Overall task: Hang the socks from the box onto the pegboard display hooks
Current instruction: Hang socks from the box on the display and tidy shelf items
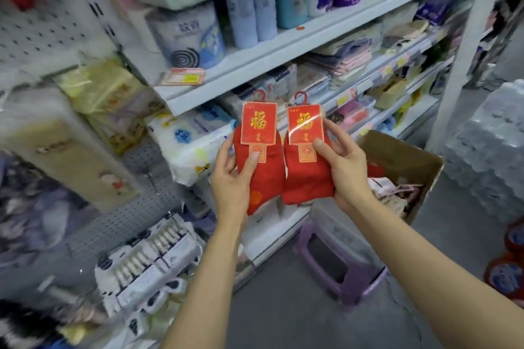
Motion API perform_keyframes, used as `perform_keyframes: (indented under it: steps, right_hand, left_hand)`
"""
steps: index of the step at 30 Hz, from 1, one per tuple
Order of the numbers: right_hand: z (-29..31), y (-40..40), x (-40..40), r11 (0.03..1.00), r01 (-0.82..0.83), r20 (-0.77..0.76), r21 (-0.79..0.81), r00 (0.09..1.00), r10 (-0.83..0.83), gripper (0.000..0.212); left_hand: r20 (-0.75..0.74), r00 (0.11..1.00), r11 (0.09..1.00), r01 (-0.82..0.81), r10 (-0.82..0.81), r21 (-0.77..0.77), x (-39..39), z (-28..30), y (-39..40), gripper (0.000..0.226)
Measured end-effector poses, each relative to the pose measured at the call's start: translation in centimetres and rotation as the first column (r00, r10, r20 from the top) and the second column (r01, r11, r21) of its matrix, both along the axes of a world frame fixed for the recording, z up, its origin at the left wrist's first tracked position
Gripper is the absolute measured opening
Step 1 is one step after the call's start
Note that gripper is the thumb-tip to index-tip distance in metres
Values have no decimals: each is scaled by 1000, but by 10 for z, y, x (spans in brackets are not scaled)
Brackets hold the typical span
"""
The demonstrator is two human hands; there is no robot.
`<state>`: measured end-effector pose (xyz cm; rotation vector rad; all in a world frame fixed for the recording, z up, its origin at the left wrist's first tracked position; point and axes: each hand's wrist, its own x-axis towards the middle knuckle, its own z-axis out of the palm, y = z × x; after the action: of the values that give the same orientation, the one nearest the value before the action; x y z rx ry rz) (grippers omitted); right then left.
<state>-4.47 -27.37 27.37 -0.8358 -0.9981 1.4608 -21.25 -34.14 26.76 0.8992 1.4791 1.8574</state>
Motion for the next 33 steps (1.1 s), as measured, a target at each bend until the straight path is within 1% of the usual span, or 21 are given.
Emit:
perform_keyframes:
  steps: [3,6,10,14,16,19,23,26,29,33]
  right_hand:
    - [17,-27,-44,995,-87,-51,50,995,90,43]
    - [32,-48,-89,982,-161,-90,94,981,169,45]
    - [58,-63,-140,962,-232,-119,145,961,249,46]
    - [84,-63,-174,928,-278,-86,246,948,306,46]
    - [96,-60,-187,907,-310,-78,286,936,344,45]
    - [116,-53,-204,877,-352,-79,326,915,396,43]
    - [144,-43,-223,845,-389,-86,368,890,447,42]
    - [160,-36,-238,816,-415,-51,403,880,472,42]
    - [173,-27,-256,795,-423,-11,435,880,474,42]
    - [194,-10,-292,783,-406,-6,471,886,463,44]
  left_hand:
    - [-32,996,996,-78,79,49,-36,19,-38,53]
    - [-32,984,980,-171,175,106,-71,37,-69,53]
    - [-55,965,954,-242,255,178,-110,67,-99,58]
    - [-106,928,911,-320,356,258,-136,94,-112,57]
    - [-91,906,883,-373,412,285,-147,103,-113,57]
    - [-32,877,838,-448,480,312,-162,116,-116,55]
    - [-22,823,774,-524,567,355,-178,131,-115,55]
    - [21,811,750,-550,585,367,-185,134,-113,55]
    - [6,818,765,-540,575,351,-191,137,-113,55]
    - [-5,803,750,-554,595,361,-214,153,-109,55]
